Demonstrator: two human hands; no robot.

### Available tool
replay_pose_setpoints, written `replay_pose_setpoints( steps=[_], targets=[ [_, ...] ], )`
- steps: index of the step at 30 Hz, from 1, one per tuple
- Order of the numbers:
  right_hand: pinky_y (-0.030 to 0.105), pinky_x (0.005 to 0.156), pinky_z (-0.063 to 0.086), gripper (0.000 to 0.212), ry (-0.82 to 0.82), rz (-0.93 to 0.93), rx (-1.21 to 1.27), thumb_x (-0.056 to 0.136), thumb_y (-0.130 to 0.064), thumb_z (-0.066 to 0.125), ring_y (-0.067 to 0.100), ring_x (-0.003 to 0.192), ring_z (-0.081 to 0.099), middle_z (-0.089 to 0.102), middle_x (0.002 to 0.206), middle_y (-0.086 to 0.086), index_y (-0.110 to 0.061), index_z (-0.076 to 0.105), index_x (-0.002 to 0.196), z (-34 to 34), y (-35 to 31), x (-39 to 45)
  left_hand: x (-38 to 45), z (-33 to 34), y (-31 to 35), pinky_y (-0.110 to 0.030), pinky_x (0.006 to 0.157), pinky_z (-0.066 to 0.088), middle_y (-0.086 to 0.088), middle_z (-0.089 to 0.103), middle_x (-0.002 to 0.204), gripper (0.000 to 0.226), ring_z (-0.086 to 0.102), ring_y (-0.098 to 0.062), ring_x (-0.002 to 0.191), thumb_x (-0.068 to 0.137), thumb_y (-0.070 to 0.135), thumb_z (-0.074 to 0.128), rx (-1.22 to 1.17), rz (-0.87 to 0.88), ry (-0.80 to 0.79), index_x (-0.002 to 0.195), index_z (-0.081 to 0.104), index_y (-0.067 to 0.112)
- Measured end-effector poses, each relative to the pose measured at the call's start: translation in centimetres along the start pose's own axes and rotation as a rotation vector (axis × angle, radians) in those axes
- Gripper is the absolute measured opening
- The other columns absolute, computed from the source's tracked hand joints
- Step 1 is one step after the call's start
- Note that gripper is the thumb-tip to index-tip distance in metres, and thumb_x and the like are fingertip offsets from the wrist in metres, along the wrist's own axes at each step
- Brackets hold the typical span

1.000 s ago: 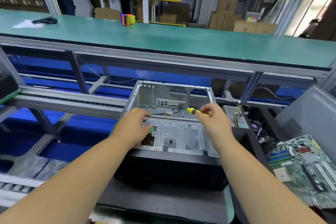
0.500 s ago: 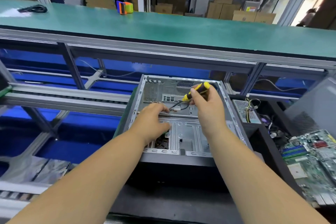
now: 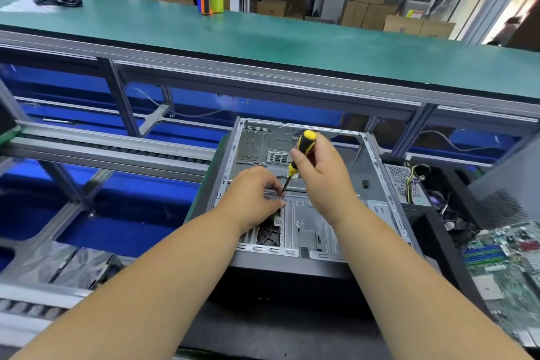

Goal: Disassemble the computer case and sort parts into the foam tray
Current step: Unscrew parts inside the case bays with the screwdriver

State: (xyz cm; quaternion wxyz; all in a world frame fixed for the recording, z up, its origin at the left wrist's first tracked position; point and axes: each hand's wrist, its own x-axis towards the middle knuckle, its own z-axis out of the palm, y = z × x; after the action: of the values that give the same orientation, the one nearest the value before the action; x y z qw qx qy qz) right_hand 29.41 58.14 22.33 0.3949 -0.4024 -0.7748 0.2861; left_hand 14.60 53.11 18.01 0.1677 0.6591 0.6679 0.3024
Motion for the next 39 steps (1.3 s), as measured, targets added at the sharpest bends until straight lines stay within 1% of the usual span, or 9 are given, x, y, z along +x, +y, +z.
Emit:
replay_pose_setpoints(
  steps=[4, 10, 12, 15, 18, 22, 26, 35, 39],
  targets=[
    [0.039, 0.075, 0.044, 0.018, -0.062, -0.003, -0.040, 0.100, -0.030, 0.053, 0.022, 0.084, 0.052, 0.057, 0.092, 0.004, -0.013, 0.050, 0.094, -0.2, -0.1, 0.5, 0.1, 0.0, 0.1, -0.034, 0.095, 0.044, 0.009, 0.056, 0.096, 0.014, 0.052, -0.013, 0.101, 0.078, 0.029, 0.079, -0.030, -0.026, 0.015, 0.076, 0.065, 0.031],
    [0.043, 0.078, 0.048, 0.015, -0.197, 0.045, -0.014, 0.098, -0.029, 0.055, 0.020, 0.083, 0.055, 0.061, 0.095, 0.007, -0.014, 0.054, 0.100, -0.7, -0.6, 1.8, 0.3, 0.1, 0.0, -0.031, 0.090, 0.044, 0.008, 0.057, 0.095, 0.012, 0.052, -0.013, 0.099, 0.079, 0.029, 0.078, -0.016, -0.028, 0.011, 0.076, 0.067, 0.027],
    [0.047, 0.083, 0.052, 0.017, -0.223, 0.045, 0.003, 0.097, -0.028, 0.056, 0.022, 0.090, 0.060, 0.063, 0.098, 0.004, -0.021, 0.052, 0.112, -0.8, -0.5, 2.1, 0.3, 0.2, -0.1, -0.031, 0.092, 0.043, 0.008, 0.056, 0.097, 0.012, 0.051, -0.013, 0.100, 0.079, 0.030, 0.078, -0.009, -0.028, 0.001, 0.077, 0.066, 0.027],
    [0.049, 0.086, 0.054, 0.043, -0.254, 0.026, 0.086, 0.093, -0.014, 0.055, 0.021, 0.092, 0.065, 0.064, 0.095, -0.003, -0.042, 0.039, 0.122, -0.6, -0.7, 2.1, 0.4, 0.3, -0.3, -0.033, 0.093, 0.043, 0.008, 0.055, 0.096, 0.015, 0.050, -0.013, 0.099, 0.079, 0.029, 0.079, -0.020, -0.023, 0.000, 0.076, 0.064, 0.027],
    [0.045, 0.088, 0.054, 0.050, -0.271, 0.038, 0.256, 0.085, 0.001, 0.047, 0.016, 0.092, 0.067, 0.064, 0.088, -0.008, -0.041, 0.045, 0.113, 0.2, -1.2, 2.2, 0.5, 0.4, -0.5, -0.035, 0.093, 0.044, 0.008, 0.055, 0.096, 0.015, 0.050, -0.014, 0.099, 0.079, 0.031, 0.078, -0.007, -0.018, -0.005, 0.077, 0.064, 0.025],
    [0.032, 0.069, 0.044, 0.004, -0.189, 0.179, 0.624, 0.086, -0.024, 0.051, 0.014, 0.064, 0.053, 0.051, 0.072, -0.006, -0.024, 0.053, 0.083, 1.6, -2.1, 2.8, 0.6, 0.5, -0.6, -0.038, 0.092, 0.046, 0.006, 0.055, 0.095, 0.014, 0.052, -0.017, 0.098, 0.079, 0.031, 0.078, 0.003, -0.010, -0.006, 0.081, 0.068, 0.022],
    [0.023, 0.052, 0.030, 0.037, -0.126, 0.244, 0.869, 0.097, -0.045, 0.044, 0.013, 0.053, 0.035, 0.043, 0.061, -0.003, -0.017, 0.049, 0.073, 2.4, -2.3, 3.2, 0.6, 0.5, -0.7, -0.039, 0.093, 0.044, 0.009, 0.053, 0.094, 0.012, 0.050, -0.016, 0.099, 0.079, 0.034, 0.076, 0.033, 0.002, -0.009, 0.083, 0.069, 0.025],
    [0.020, 0.045, 0.026, 0.036, -0.052, 0.215, 0.927, 0.104, -0.016, 0.036, 0.011, 0.049, 0.029, 0.033, 0.057, -0.001, -0.012, 0.040, 0.068, 3.1, -2.4, 3.2, 0.6, 0.6, -0.8, -0.040, 0.095, 0.042, 0.013, 0.049, 0.091, 0.012, 0.047, -0.014, 0.100, 0.080, 0.034, 0.076, 0.026, -0.007, -0.004, 0.079, 0.065, 0.029],
    [0.020, 0.044, 0.025, 0.038, -0.117, 0.191, 0.877, 0.102, -0.011, 0.034, 0.011, 0.049, 0.027, 0.031, 0.055, -0.001, -0.011, 0.038, 0.064, 3.3, -2.7, 3.3, 0.7, 0.6, -0.8, -0.041, 0.095, 0.043, 0.008, 0.056, 0.096, 0.014, 0.050, -0.017, 0.102, 0.079, 0.034, 0.077, 0.011, -0.006, -0.010, 0.078, 0.064, 0.030]
  ],
)
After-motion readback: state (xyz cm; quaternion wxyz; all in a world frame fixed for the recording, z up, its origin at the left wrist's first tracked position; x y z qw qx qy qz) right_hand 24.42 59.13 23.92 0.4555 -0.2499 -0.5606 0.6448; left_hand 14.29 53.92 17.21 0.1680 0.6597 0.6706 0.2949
